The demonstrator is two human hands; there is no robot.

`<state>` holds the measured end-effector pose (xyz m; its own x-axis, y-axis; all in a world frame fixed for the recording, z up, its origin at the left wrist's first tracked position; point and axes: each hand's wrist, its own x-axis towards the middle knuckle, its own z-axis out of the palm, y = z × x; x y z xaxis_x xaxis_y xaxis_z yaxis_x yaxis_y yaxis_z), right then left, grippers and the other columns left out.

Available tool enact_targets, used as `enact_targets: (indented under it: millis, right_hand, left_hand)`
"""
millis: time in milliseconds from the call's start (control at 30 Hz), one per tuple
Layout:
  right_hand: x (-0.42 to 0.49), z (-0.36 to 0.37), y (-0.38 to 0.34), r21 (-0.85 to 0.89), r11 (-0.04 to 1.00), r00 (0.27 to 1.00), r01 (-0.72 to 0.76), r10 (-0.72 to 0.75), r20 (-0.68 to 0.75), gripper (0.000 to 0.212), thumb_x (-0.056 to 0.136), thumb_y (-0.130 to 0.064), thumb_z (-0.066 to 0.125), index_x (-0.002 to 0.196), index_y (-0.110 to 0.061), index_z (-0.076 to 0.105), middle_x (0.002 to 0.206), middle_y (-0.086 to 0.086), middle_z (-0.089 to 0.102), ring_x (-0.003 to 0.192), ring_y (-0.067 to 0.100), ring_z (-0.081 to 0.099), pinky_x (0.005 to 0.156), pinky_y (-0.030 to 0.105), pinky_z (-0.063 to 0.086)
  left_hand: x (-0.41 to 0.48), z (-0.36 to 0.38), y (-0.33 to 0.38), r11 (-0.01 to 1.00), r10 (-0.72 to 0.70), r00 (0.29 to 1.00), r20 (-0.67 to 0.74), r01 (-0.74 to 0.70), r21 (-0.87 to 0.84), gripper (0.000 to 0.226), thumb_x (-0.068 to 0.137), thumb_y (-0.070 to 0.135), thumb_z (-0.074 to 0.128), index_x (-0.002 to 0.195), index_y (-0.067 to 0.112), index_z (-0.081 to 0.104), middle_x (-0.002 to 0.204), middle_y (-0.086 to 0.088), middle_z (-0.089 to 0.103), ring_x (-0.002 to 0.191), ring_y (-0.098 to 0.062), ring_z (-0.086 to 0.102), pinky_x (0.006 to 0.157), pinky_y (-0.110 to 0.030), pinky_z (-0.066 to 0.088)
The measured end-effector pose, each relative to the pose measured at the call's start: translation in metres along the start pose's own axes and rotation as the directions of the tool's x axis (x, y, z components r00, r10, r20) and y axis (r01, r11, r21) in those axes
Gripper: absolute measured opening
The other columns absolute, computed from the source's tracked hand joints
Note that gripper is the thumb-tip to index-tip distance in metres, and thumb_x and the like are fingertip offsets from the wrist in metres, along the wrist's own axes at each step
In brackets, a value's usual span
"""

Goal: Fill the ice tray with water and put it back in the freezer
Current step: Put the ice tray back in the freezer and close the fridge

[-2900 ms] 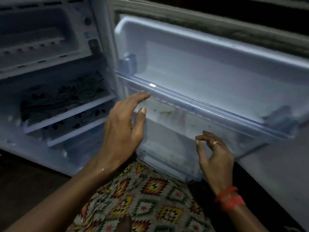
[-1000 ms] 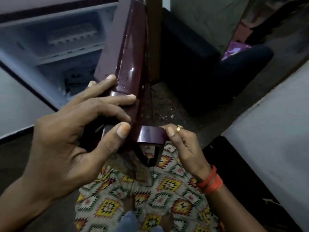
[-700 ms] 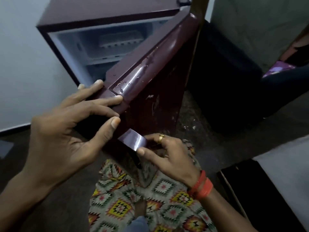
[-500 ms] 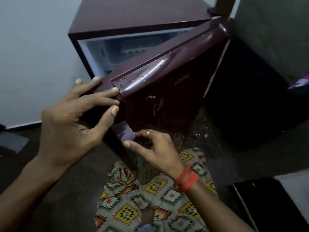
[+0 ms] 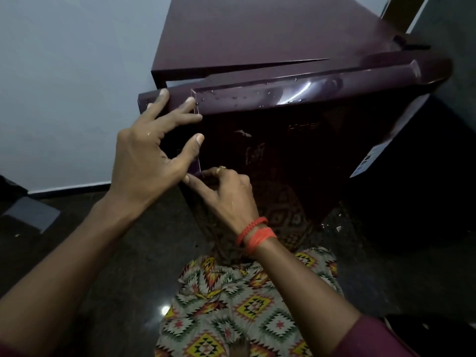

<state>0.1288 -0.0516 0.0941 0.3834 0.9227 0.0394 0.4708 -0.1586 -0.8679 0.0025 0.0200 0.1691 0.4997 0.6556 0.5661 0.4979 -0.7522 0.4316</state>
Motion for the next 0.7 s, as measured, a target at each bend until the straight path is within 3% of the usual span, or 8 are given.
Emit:
enact_targets:
  millis: [67, 133, 167, 233, 400, 533, 600, 700]
  right_hand:
    - [0.012, 0.006, -0.002, 0.014, 1.0, 1.0, -0.004, 0.005, -0.021, 0.056, 0.083, -0.069, 0.059, 0.11, -0.022, 0.073, 0.101, 0.001, 0.075, 0.099, 0.015, 0.069, 0.085, 0.036, 0.057]
    - [0.021, 0.01, -0.005, 0.025, 1.0, 0.998, -0.014, 0.015, -0.054, 0.054, 0.083, -0.067, 0.061, 0.11, -0.021, 0.073, 0.098, 0.001, 0.075, 0.094, 0.015, 0.07, 0.081, 0.034, 0.058]
    - [0.026, 0.012, -0.006, 0.026, 1.0, 0.997, -0.016, 0.018, -0.069, 0.054, 0.083, -0.067, 0.062, 0.109, -0.021, 0.073, 0.095, 0.002, 0.075, 0.09, 0.016, 0.07, 0.078, 0.033, 0.058]
    - [0.032, 0.015, -0.007, 0.024, 0.999, 0.996, -0.022, 0.024, -0.086, 0.052, 0.083, -0.066, 0.063, 0.107, -0.021, 0.073, 0.091, 0.003, 0.075, 0.085, 0.017, 0.071, 0.073, 0.033, 0.059]
    - [0.035, 0.018, -0.004, 0.005, 1.0, 0.995, -0.022, 0.022, -0.099, 0.053, 0.083, -0.065, 0.063, 0.11, -0.021, 0.073, 0.095, 0.003, 0.075, 0.087, 0.016, 0.071, 0.072, 0.029, 0.057]
    - [0.032, 0.019, -0.004, -0.062, 0.998, 0.992, 0.016, -0.024, -0.122, 0.046, 0.088, -0.059, 0.061, 0.114, -0.023, 0.071, 0.087, 0.005, 0.074, 0.077, 0.019, 0.071, 0.058, 0.022, 0.042]
    - [0.026, 0.017, 0.0, -0.122, 0.992, 0.991, 0.041, -0.055, -0.119, 0.038, 0.091, -0.053, 0.061, 0.113, -0.023, 0.07, 0.084, 0.008, 0.073, 0.078, 0.027, 0.07, 0.059, 0.024, 0.038]
    - [0.012, 0.011, 0.011, -0.141, 0.989, 0.991, 0.045, -0.063, -0.12, 0.027, 0.092, -0.045, 0.061, 0.101, -0.021, 0.07, 0.087, 0.008, 0.074, 0.083, 0.032, 0.069, 0.062, 0.033, 0.047]
  left_hand:
    - [0.009, 0.006, -0.008, 1.0, -0.005, 1.0, 0.01, 0.005, 0.006, 0.034, 0.095, 0.024, 0.073, 0.128, 0.019, 0.072, 0.148, 0.001, 0.059, 0.151, -0.017, 0.038, 0.101, 0.003, 0.033]
    - [0.016, 0.011, -0.014, 1.0, -0.011, 1.0, 0.022, 0.011, 0.005, 0.037, 0.094, 0.023, 0.073, 0.131, 0.018, 0.07, 0.151, 0.003, 0.056, 0.154, -0.02, 0.034, 0.118, -0.022, 0.038]
    - [0.018, 0.013, -0.016, 1.0, -0.018, 0.999, 0.027, 0.018, 0.002, 0.038, 0.094, 0.023, 0.073, 0.132, 0.018, 0.069, 0.152, 0.004, 0.055, 0.154, -0.021, 0.032, 0.12, -0.035, 0.039]
    - [0.022, 0.015, -0.018, 1.0, -0.029, 0.999, 0.034, 0.029, -0.006, 0.039, 0.094, 0.022, 0.073, 0.133, 0.017, 0.069, 0.152, 0.003, 0.053, 0.155, -0.023, 0.031, 0.117, -0.047, 0.042]
    - [0.023, 0.018, -0.022, 1.0, 0.002, 0.999, 0.037, -0.002, -0.009, 0.043, 0.093, 0.017, 0.073, 0.135, 0.013, 0.066, 0.154, 0.001, 0.05, 0.155, -0.026, 0.029, 0.122, -0.05, 0.037]
    - [0.019, 0.023, -0.024, 1.0, 0.029, 0.998, 0.046, -0.03, 0.008, 0.05, 0.094, 0.021, 0.072, 0.141, 0.011, 0.061, 0.159, -0.003, 0.045, 0.157, -0.031, 0.025, 0.125, -0.05, 0.031]
    - [0.015, 0.028, -0.022, 0.997, 0.049, 0.997, 0.062, -0.052, 0.048, 0.056, 0.094, 0.026, 0.07, 0.146, 0.009, 0.056, 0.163, -0.008, 0.04, 0.157, -0.035, 0.022, 0.126, -0.052, 0.026]
    - [0.0, 0.04, -0.015, 0.992, 0.1, 0.993, 0.069, -0.105, 0.07, 0.06, 0.095, 0.028, 0.066, 0.149, 0.004, 0.051, 0.163, -0.015, 0.037, 0.157, -0.038, 0.022, 0.126, -0.056, 0.023]
